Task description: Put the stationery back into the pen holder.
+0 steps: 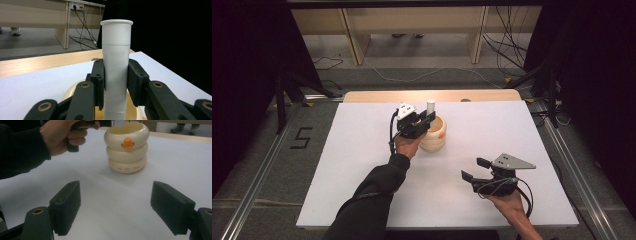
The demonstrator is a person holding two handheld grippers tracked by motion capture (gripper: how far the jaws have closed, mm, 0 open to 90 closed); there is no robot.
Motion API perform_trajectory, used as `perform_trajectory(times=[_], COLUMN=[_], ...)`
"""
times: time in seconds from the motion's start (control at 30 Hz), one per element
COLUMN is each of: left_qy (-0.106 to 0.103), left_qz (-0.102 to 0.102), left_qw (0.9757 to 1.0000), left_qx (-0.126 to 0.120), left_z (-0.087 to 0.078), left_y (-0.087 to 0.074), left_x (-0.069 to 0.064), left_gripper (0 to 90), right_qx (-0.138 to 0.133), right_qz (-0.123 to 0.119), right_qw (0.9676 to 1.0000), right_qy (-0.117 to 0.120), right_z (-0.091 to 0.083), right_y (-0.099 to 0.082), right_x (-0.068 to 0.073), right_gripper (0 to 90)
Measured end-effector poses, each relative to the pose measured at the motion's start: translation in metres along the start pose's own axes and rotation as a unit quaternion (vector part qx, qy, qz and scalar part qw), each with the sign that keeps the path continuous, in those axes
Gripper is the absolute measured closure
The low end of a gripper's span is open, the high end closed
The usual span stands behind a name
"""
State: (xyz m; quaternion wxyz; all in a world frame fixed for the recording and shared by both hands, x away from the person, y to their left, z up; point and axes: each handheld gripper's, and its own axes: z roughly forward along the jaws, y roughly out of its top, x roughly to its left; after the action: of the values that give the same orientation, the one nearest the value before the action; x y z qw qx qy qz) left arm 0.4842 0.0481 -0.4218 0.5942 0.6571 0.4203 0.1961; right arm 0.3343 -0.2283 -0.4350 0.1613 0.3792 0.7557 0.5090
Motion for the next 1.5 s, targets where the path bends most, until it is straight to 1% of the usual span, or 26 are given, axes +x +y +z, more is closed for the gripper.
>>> perform_trajectory(times=[0.07, 0.17, 0.27, 0.57, 0.7, 0.77, 0.87, 1.0, 1.13, 1.17, 1.2, 1.23, 1.3, 1.33, 1.4, 1.5], left_qy=[0.003, 0.004, 0.006, 0.010, 0.013, 0.016, 0.021, 0.027, 0.028, 0.025, 0.026, 0.026, 0.026, 0.027, 0.025, 0.021], left_qz=[0.002, -0.004, 0.001, 0.002, 0.003, 0.005, 0.002, 0.012, 0.016, 0.016, 0.015, 0.017, 0.027, 0.030, 0.032, 0.033], left_qw=[1.0000, 1.0000, 1.0000, 0.9998, 0.9996, 0.9994, 0.9994, 0.9988, 0.9984, 0.9984, 0.9983, 0.9982, 0.9978, 0.9977, 0.9976, 0.9969], left_qx=[0.001, 0.003, 0.008, 0.017, 0.024, 0.031, 0.029, 0.038, 0.047, 0.048, 0.049, 0.051, 0.055, 0.054, 0.056, 0.068], left_z=[0.001, 0.002, 0.003, 0.004, 0.004, 0.005, 0.005, 0.006, 0.007, 0.007, 0.006, 0.005, 0.001, -0.001, -0.005, -0.011], left_y=[-0.001, -0.003, -0.006, -0.012, -0.013, -0.013, -0.014, -0.016, -0.018, -0.018, -0.016, -0.014, -0.009, -0.006, 0.000, 0.008], left_x=[0.000, 0.000, 0.000, -0.001, -0.002, -0.004, -0.004, -0.006, -0.008, -0.008, -0.010, -0.012, -0.015, -0.015, -0.016, -0.016], left_gripper=[69.0, 69.0, 69.0, 68.9, 68.8, 68.8, 68.7, 68.4, 67.8, 66.2, 59.8, 51.6, 38.7, 34.4, 30.6, 27.1], right_qx=[0.000, 0.001, 0.002, 0.002, 0.003, 0.003, 0.003, 0.003, 0.002, 0.003, 0.004, 0.003, 0.003, 0.002, 0.002, 0.004], right_qz=[0.000, 0.001, 0.000, 0.001, 0.003, 0.004, 0.003, 0.004, 0.003, 0.003, 0.004, 0.003, 0.003, 0.004, 0.003, 0.004], right_qw=[1.0000, 1.0000, 1.0000, 1.0000, 1.0000, 1.0000, 1.0000, 1.0000, 1.0000, 1.0000, 1.0000, 1.0000, 1.0000, 1.0000, 1.0000, 1.0000], right_qy=[0.001, 0.000, 0.001, 0.001, 0.001, 0.002, 0.002, 0.002, 0.002, 0.002, 0.002, 0.002, 0.002, 0.001, 0.001, 0.000], right_z=[0.000, 0.000, 0.001, 0.001, 0.001, 0.001, 0.001, 0.001, 0.001, 0.001, 0.001, 0.001, 0.001, 0.001, 0.001, 0.001], right_y=[0.000, 0.000, -0.001, -0.001, -0.001, -0.001, -0.001, -0.001, -0.001, -0.001, -0.001, -0.001, -0.001, -0.001, -0.001, -0.001], right_x=[0.000, 0.000, 0.001, 0.001, 0.001, 0.001, 0.000, 0.000, 0.000, 0.000, 0.000, 0.000, -0.001, -0.001, -0.001, 0.000], right_gripper=[24.7, 24.7, 24.7, 24.7, 24.7, 24.7, 24.7, 24.7, 24.7, 24.7, 24.8, 24.7, 24.8, 24.7, 24.7, 24.7])
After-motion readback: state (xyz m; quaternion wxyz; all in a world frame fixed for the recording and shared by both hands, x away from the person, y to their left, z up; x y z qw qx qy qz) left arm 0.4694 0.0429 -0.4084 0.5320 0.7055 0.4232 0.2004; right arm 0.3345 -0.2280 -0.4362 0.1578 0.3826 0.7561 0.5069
